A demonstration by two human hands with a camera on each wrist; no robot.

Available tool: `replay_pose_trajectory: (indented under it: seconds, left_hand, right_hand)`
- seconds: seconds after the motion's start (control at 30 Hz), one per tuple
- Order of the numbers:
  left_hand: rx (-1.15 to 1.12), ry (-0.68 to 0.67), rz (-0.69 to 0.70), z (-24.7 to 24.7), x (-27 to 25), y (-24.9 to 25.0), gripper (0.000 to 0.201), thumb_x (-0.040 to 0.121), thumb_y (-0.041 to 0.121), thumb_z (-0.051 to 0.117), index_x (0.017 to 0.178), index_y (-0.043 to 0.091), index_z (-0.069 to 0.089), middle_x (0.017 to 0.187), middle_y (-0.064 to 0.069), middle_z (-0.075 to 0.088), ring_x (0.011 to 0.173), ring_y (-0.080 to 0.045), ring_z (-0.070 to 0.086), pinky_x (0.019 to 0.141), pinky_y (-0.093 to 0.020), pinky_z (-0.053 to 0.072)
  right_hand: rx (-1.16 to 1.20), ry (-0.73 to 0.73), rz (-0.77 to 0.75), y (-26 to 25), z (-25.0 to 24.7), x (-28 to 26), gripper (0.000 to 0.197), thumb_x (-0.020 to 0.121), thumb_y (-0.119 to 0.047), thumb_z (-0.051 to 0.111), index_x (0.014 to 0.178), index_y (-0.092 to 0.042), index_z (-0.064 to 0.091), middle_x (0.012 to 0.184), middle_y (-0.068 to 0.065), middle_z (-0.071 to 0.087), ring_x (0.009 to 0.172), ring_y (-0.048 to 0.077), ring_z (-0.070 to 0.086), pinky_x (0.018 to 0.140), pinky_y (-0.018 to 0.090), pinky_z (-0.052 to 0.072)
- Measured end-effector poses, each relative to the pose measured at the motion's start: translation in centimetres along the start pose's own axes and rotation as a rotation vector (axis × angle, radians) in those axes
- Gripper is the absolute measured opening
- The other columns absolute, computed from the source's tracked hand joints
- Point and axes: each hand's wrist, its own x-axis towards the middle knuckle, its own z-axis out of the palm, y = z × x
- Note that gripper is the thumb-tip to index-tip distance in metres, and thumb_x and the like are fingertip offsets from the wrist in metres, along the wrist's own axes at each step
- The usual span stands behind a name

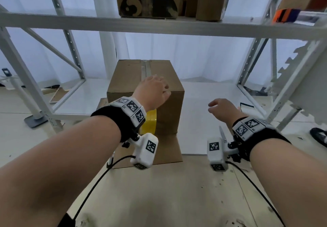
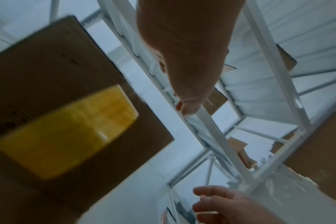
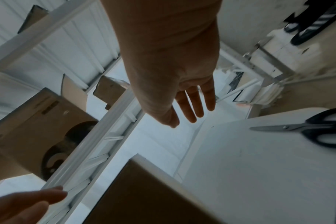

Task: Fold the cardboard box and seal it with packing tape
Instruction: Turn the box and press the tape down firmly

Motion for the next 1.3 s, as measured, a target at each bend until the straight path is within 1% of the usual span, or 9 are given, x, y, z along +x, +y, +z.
replay_pose_trajectory:
  seconds: [0.23, 0.3, 0.47, 0.73, 0.9, 0.97, 1.07, 1.17, 1.3]
  left_hand:
    - [-0.104, -0.128, 0.117, 6.0, 1.4, 6.0, 0.033, 0.096, 0.034, 0.045, 0.12, 0.016, 0.058, 0.128, -0.003, 0.056, 0.121, -0.022, 0.046, 0.1, -0.037, 0.039]
    - [-0.125, -0.204, 0.084, 8.6, 1.4, 6.8, 0.033, 0.096, 0.034, 0.045, 0.122, 0.017, 0.058, 0.128, -0.003, 0.055, 0.12, -0.022, 0.047, 0.098, -0.038, 0.041]
    - [-0.151, -0.349, 0.043, 13.3, 0.7, 7.0, 0.032, 0.096, 0.034, 0.046, 0.12, 0.016, 0.059, 0.128, -0.005, 0.054, 0.116, -0.024, 0.049, 0.097, -0.04, 0.043]
    - [-0.227, -0.379, -0.074, 15.6, 0.0, 5.2, 0.029, 0.096, 0.028, 0.048, 0.115, 0.012, 0.062, 0.117, -0.01, 0.059, 0.108, -0.026, 0.054, 0.093, -0.039, 0.046]
    - [-0.31, -0.309, -0.081, 14.1, 0.0, 5.0, 0.026, 0.096, 0.026, 0.048, 0.113, 0.013, 0.063, 0.116, -0.006, 0.06, 0.102, -0.021, 0.058, 0.089, -0.034, 0.047]
    - [-0.348, -0.247, -0.064, 12.7, -0.1, 5.2, 0.025, 0.096, 0.025, 0.048, 0.112, 0.013, 0.062, 0.114, -0.004, 0.061, 0.099, -0.018, 0.059, 0.086, -0.029, 0.047]
    - [-0.339, -0.091, -0.006, 10.0, -0.2, 5.0, 0.025, 0.097, 0.02, 0.046, 0.115, 0.013, 0.062, 0.116, -0.004, 0.06, 0.103, -0.018, 0.057, 0.086, -0.026, 0.044]
    - [-0.391, 0.103, -0.028, 7.0, -0.7, 3.6, 0.027, 0.097, 0.012, 0.042, 0.116, 0.011, 0.061, 0.116, -0.005, 0.062, 0.101, -0.017, 0.057, 0.086, -0.021, 0.041]
    - [-0.447, 0.199, -0.095, 3.7, -1.7, 1.1, 0.025, 0.097, 0.012, 0.043, 0.114, 0.012, 0.061, 0.096, -0.002, 0.062, 0.068, -0.004, 0.049, 0.067, -0.014, 0.038]
  right_hand:
    - [-0.221, -0.104, 0.088, 5.9, 1.7, -0.5, 0.029, 0.091, -0.008, 0.047, 0.111, 0.001, 0.067, 0.119, 0.016, 0.063, 0.113, 0.03, 0.056, 0.091, 0.028, 0.042]
    - [-0.285, -0.148, 0.117, 8.3, 2.8, -0.1, 0.029, 0.089, -0.006, 0.047, 0.107, 0.005, 0.066, 0.114, 0.02, 0.064, 0.11, 0.032, 0.058, 0.08, 0.026, 0.043]
    - [-0.409, -0.232, 0.261, 11.8, 6.2, -0.8, 0.041, 0.094, -0.006, 0.047, 0.133, 0.004, 0.043, 0.103, 0.02, 0.063, 0.102, 0.034, 0.058, 0.08, 0.035, 0.043]
    - [-0.266, -0.113, 0.419, 12.1, 9.5, -0.1, 0.063, 0.094, -0.008, 0.048, 0.146, 0.001, 0.016, 0.13, 0.021, 0.053, 0.117, 0.033, 0.053, 0.088, 0.036, 0.044]
    - [0.192, 0.006, 0.388, 9.8, 10.2, 0.4, 0.046, 0.085, -0.015, 0.063, 0.122, -0.007, 0.037, 0.113, 0.011, 0.058, 0.097, 0.029, 0.062, 0.087, 0.038, 0.051]
    - [0.342, 0.073, 0.315, 8.2, 10.1, 0.2, 0.048, 0.085, -0.014, 0.064, 0.125, -0.01, 0.039, 0.109, 0.005, 0.057, 0.093, 0.024, 0.06, 0.093, 0.043, 0.049]
    - [0.49, 0.117, 0.175, 5.0, 9.2, -0.1, 0.059, 0.088, -0.008, 0.058, 0.142, -0.011, 0.034, 0.127, 0.012, 0.054, 0.112, 0.026, 0.055, 0.1, 0.04, 0.045]
    - [0.435, 0.137, -0.011, 1.1, 8.2, -0.2, 0.053, 0.091, -0.005, 0.055, 0.141, -0.01, 0.039, 0.131, 0.014, 0.054, 0.12, 0.029, 0.052, 0.103, 0.04, 0.042]
    - [0.344, 0.182, -0.184, -3.9, 7.5, -0.3, 0.037, 0.09, -0.02, 0.062, 0.125, -0.011, 0.054, 0.118, 0.01, 0.062, 0.109, 0.029, 0.057, 0.096, 0.043, 0.045]
